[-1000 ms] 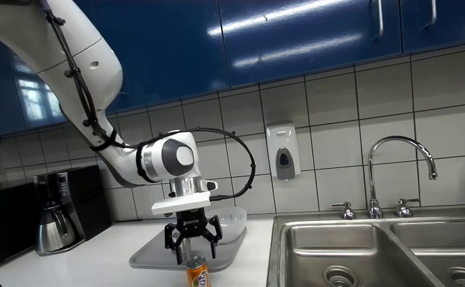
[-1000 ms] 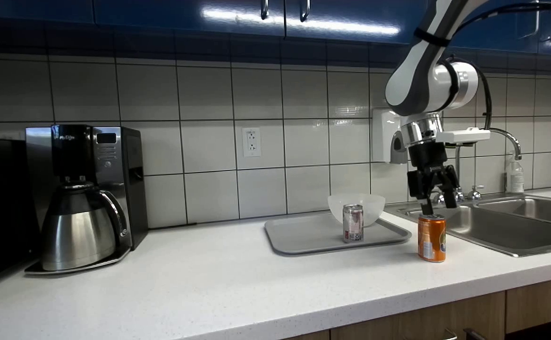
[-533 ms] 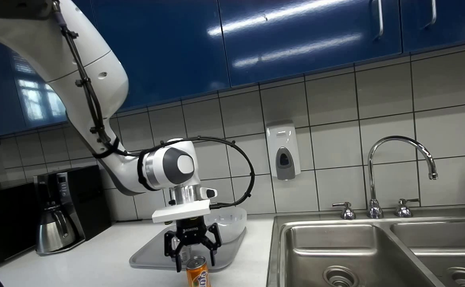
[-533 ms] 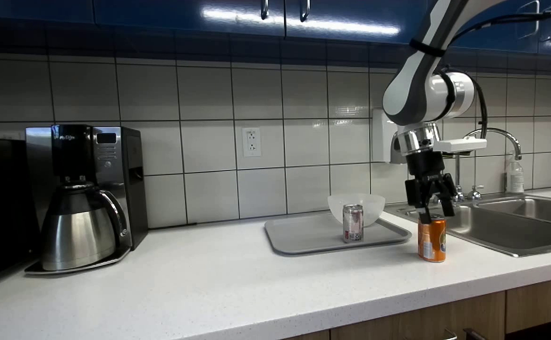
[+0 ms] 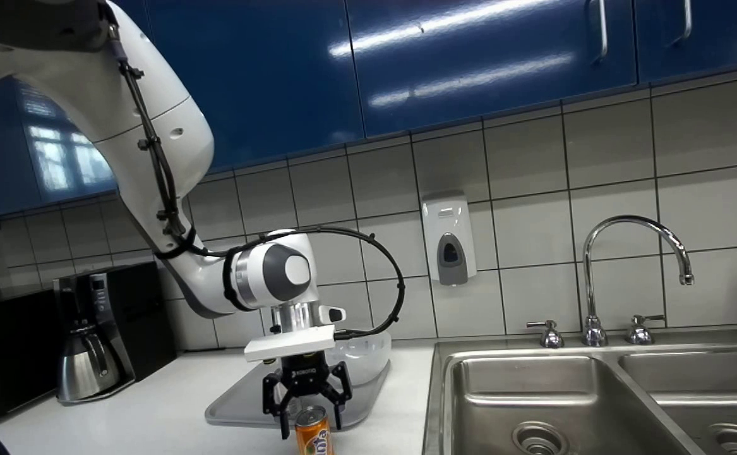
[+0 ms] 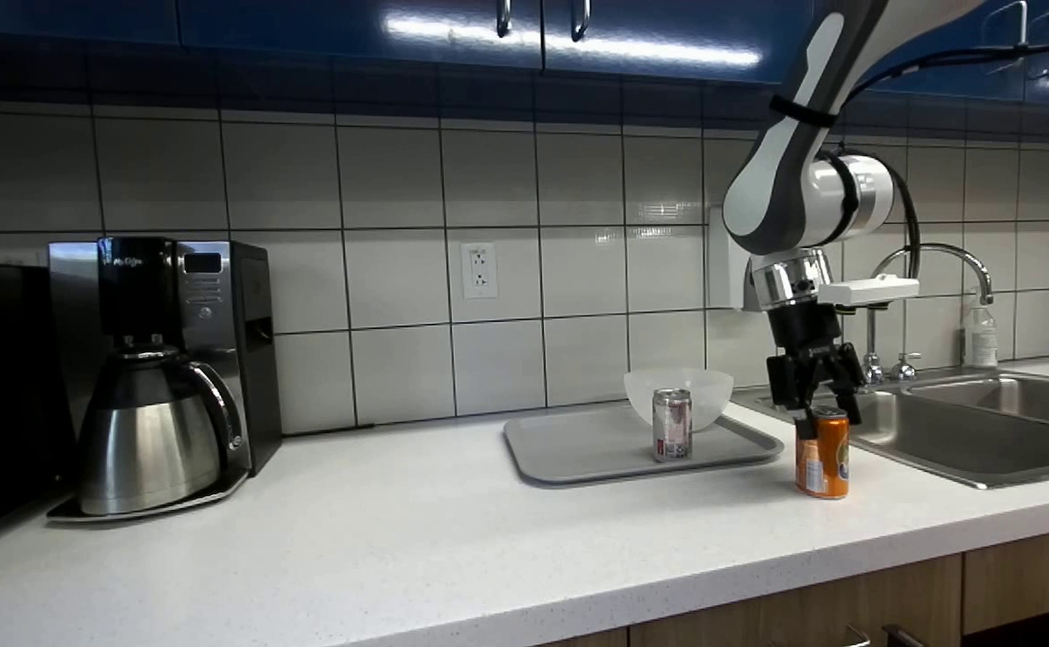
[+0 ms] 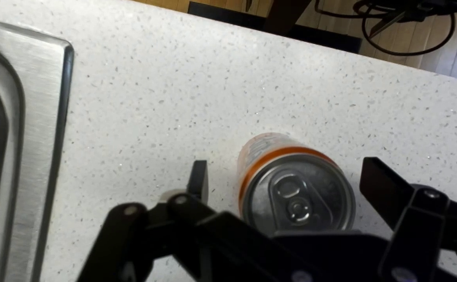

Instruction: Put the cans on the tray.

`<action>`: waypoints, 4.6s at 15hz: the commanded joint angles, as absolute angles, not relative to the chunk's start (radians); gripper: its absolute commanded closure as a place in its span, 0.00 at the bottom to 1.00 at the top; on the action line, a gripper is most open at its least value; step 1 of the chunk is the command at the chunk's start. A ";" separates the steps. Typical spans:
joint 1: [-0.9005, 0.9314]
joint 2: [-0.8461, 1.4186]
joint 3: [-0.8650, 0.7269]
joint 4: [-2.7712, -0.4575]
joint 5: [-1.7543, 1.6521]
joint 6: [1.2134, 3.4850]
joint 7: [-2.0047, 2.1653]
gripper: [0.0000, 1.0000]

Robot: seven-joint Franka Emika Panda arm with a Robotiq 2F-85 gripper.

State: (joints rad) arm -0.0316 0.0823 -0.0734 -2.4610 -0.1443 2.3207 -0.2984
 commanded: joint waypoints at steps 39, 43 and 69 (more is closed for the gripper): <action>-0.029 0.153 -0.029 -2.168 -0.095 2.180 -0.286 0.62; -0.030 0.209 -0.027 -2.119 -0.099 2.190 -0.277 0.62; -0.012 0.418 -0.029 -1.917 -0.128 2.153 -0.194 0.00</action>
